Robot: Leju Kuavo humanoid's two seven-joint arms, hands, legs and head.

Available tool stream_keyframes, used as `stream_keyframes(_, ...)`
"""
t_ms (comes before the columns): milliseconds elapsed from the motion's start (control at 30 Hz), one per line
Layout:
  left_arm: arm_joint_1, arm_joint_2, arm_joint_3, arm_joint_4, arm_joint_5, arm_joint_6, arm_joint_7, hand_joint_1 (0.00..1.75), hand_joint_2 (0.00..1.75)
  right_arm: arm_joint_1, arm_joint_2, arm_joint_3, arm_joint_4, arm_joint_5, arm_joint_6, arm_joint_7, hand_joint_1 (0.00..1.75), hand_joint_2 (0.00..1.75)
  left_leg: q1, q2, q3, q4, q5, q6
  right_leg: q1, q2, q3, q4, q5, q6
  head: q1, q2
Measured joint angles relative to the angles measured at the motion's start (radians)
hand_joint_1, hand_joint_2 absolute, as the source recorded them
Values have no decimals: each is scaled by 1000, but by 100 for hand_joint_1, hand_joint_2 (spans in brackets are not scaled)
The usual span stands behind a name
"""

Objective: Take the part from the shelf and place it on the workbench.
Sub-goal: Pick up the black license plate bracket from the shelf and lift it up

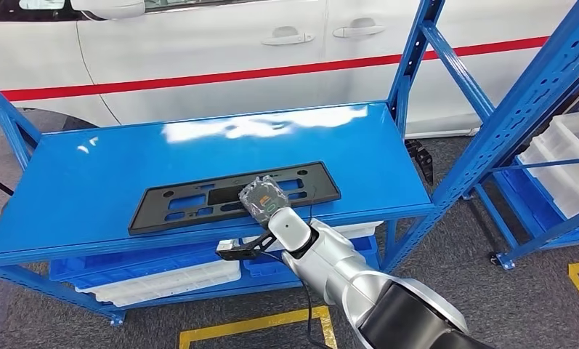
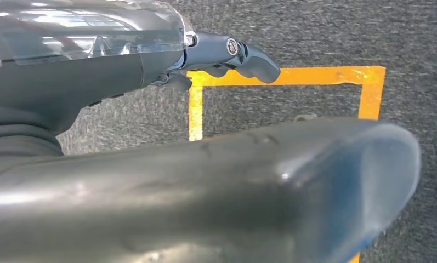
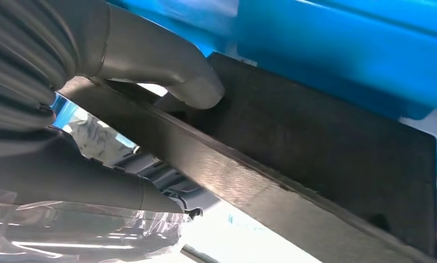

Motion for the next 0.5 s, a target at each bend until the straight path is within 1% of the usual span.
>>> stream_keyframes(33, 0, 0, 0, 0, 0, 0, 0, 0, 0, 0, 1, 0, 0, 0, 0, 0, 164, 175, -3, 0, 8, -20, 2, 6, 1, 0, -2, 1, 0, 5, 0, 0)
stream_keyframes(67, 0, 0, 0, 0, 1, 0, -1, 0, 0, -1, 1, 0, 0, 0, 0, -1, 167, 175, -6, -1, 9, -21, 1, 12, 2, 1, -3, 1, 1, 10, 0, 0)
stream_keyframes(100, 0, 0, 0, 0, 1, -1, -2, 0, 0, -1, 1, 0, 0, 0, 0, -1, 168, 175, -4, -2, 8, -23, 2, 19, 3, 1, -4, 0, 1, 15, 0, 0)
stream_keyframes(133, 1, 0, 0, 0, 2, -2, -4, 0, 0, -2, 1, 0, 0, 0, 0, -3, 171, 175, -3, -1, 9, -25, 4, 24, 2, 0, -4, 4, -3, 21, 0, 0)
stream_keyframes(167, 0, 0, 0, 0, 3, -4, -7, 0, 0, -4, 1, 0, 0, 0, -1, -5, 173, 175, 0, -1, 10, -28, 7, 31, 2, 0, -11, 22, -17, 26, 0, 0)
stream_keyframes(200, -1, 0, 0, 0, 5, -6, -10, 0, 0, -5, 1, 0, 0, 0, -1, -7, 174, 175, 2, 0, 11, -31, 9, 36, 1, -1, -28, 60, -41, 30, 0, 0)
stream_keyframes(233, -1, 0, 0, 0, 7, -8, -15, 0, 0, -5, 1, 0, 0, 0, 0, -9, 175, 175, 2, 0, 10, -32, 10, 40, -1, -1, -56, 120, -74, 33, 0, 0)
stream_keyframes(267, -1, 0, 0, 0, 8, -9, -22, 0, 0, -5, 0, 0, 1, 0, 0, -10, 175, 175, 2, 1, 9, -32, 10, 43, -2, -2, -92, 192, -107, 35, 0, 0)
stream_keyframes(300, -1, 0, 0, 0, 8, -10, -31, 0, 44, -4, 0, 0, 1, 0, 0, -11, 175, 175, 2, 1, 8, -31, 10, 43, -4, -2, -123, 254, -129, 36, 0, 0)
stream_keyframes(333, -1, 0, 0, 0, 7, -11, -43, 0, 87, -3, 0, 0, 2, 0, -1, -12, 175, 175, 1, 1, 7, -31, 10, 43, -4, -2, -142, 290, -134, 37, 0, 0)
stream_keyframes(367, -1, 0, 0, 0, 7, -10, -57, 0, 131, -3, 0, 0, 2, -1, -2, -12, 175, 175, 1, 0, 8, -31, 10, 43, -5, -2, -142, 286, -119, 36, 0, 0)
stream_keyframes(400, -1, 0, 0, 0, 5, -9, -72, 0, 175, -3, 0, 0, 2, -3, -4, -12, 175, 175, 1, -1, 9, -30, 9, 42, -5, -2, -122, 244, -88, 33, 0, 0)
stream_keyframes(433, -2, 0, -1, 0, 4, -8, -86, 0, 175, -4, 0, 0, 2, -5, -6, -12, 175, 175, 1, -1, 11, -29, 8, 40, -4, -2, -88, 174, -51, 29, 0, 0)
stream_keyframes(467, -3, -1, -2, 0, 2, -6, -98, 0, 175, -6, 0, 0, 2, -9, -10, -13, 175, 175, -1, -2, 11, -27, 6, 37, -2, -2, -53, 103, -23, 24, 0, 0)
stream_keyframes(500, -4, -1, -3, 0, 1, -3, -105, 0, 175, -9, 0, -1, 2, -14, -15, -15, 175, 175, -3, -3, 10, -25, 4, 32, -1, -2, -27, 48, -5, 20, 0, 0)
